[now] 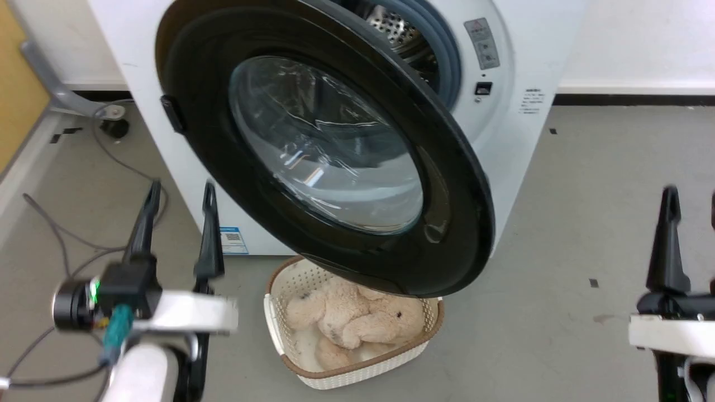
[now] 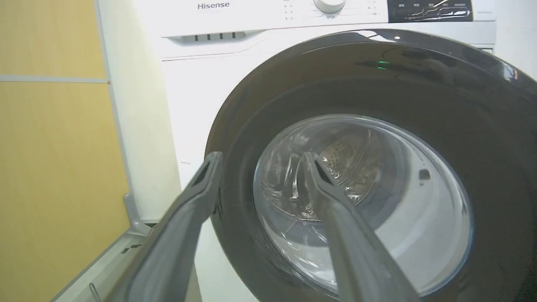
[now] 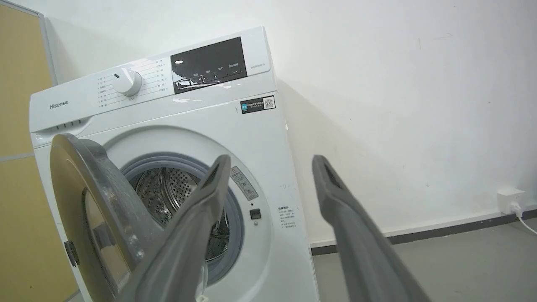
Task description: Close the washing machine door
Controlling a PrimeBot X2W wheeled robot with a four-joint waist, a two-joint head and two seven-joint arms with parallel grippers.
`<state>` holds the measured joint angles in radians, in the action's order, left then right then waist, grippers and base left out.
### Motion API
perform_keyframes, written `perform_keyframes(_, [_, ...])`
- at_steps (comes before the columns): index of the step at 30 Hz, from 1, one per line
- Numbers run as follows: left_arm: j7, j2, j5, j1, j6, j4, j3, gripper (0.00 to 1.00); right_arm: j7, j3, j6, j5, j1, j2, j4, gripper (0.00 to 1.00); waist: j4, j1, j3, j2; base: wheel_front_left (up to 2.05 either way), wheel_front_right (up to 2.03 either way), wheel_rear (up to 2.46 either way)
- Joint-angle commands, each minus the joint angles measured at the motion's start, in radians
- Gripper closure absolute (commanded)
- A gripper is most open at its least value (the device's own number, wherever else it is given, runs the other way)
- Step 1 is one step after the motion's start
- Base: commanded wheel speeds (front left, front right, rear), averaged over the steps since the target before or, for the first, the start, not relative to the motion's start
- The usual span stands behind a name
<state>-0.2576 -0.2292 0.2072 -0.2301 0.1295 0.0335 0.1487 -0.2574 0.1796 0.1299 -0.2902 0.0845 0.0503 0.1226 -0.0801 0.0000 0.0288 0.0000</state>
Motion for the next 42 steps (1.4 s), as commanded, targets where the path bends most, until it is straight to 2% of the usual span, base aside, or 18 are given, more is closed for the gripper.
perform_keyframes(1, [-0.004,0.004,-0.016,0.048,-0.005,-0.014,-0.013,0.00,-0.004,-0.020,0.001,-0.004,0.026,0.000,0.021,0.00,0.014,0.0000,-0.007,0.0000,0.00,0.00,0.00])
perform_keyframes(7, [-0.004,0.024,-0.051,0.143,-0.010,-0.038,-0.057,0.00,-0.004,-0.087,0.001,-0.045,0.079,0.000,0.066,0.00,0.039,0.0000,-0.011,0.0000,0.00,0.00,0.00])
perform_keyframes(8, [-0.004,0.030,-0.051,0.156,-0.012,-0.039,-0.065,0.00,-0.004,-0.101,0.001,-0.044,0.090,0.000,0.078,0.55,0.044,0.0000,-0.011,0.0000,0.00,0.00,0.00])
perform_keyframes(9, [-0.004,0.035,-0.052,0.167,-0.014,-0.040,-0.073,0.00,-0.004,-0.122,0.001,-0.037,0.100,0.000,0.089,0.83,0.047,0.0000,-0.010,0.0000,0.00,0.00,0.00])
perform_keyframes(10, [-0.004,0.040,-0.054,0.176,-0.016,-0.040,-0.080,0.00,-0.004,-0.149,0.001,-0.034,0.108,0.000,0.098,1.00,0.051,0.0000,-0.009,0.0000,0.00,0.00,0.00])
perform_keyframes(16, [-0.004,0.070,-0.061,0.206,-0.029,-0.045,-0.111,0.00,-0.004,-0.286,0.001,-0.016,0.149,0.011,0.136,1.00,0.070,0.0000,-0.006,0.0000,0.00,0.00,0.00])
perform_keyframes(21, [-0.004,0.093,-0.072,0.206,-0.051,-0.044,-0.131,0.00,-0.004,-0.460,0.001,0.002,0.172,0.103,0.134,1.00,0.089,0.0000,0.004,0.0000,0.00,0.00,0.00])
perform_keyframes(22, [-0.004,0.100,-0.077,0.202,-0.059,-0.044,-0.138,0.00,-0.004,-0.527,0.001,0.013,0.178,0.141,0.118,1.00,0.094,0.0000,0.011,0.0000,0.00,0.00,0.00])
perform_keyframes(23, [-0.004,0.100,-0.077,0.202,-0.059,-0.044,-0.138,0.00,-0.004,-0.527,0.001,0.013,0.178,0.141,0.118,1.00,0.094,0.0000,0.011,0.0000,0.00,0.00,0.00])
perform_keyframes(24, [-0.004,0.106,-0.080,0.194,-0.069,-0.042,-0.146,0.00,-0.004,-0.594,0.001,0.029,0.183,0.178,0.106,1.00,0.100,0.0000,0.021,0.0000,0.00,0.00,0.00])
perform_keyframes(28, [-0.004,0.120,-0.090,0.183,-0.081,-0.042,-0.158,0.00,-0.004,-0.684,0.001,0.062,0.174,0.220,0.068,1.00,0.104,0.0000,0.043,0.0000,0.00,0.00,0.00])
perform_keyframes(34, [-0.004,0.134,-0.097,0.172,-0.093,-0.042,-0.175,0.00,-0.004,-0.727,0.001,0.098,0.145,0.248,0.000,1.00,0.102,0.0000,0.077,0.0000,0.00,0.00,0.00])
perform_keyframes(42, [-0.004,0.149,-0.112,0.145,-0.112,-0.049,-0.193,0.00,-0.004,-0.632,0.001,0.111,0.114,0.252,-0.095,1.00,0.085,0.0000,0.138,0.0000,0.00,0.00,0.00])
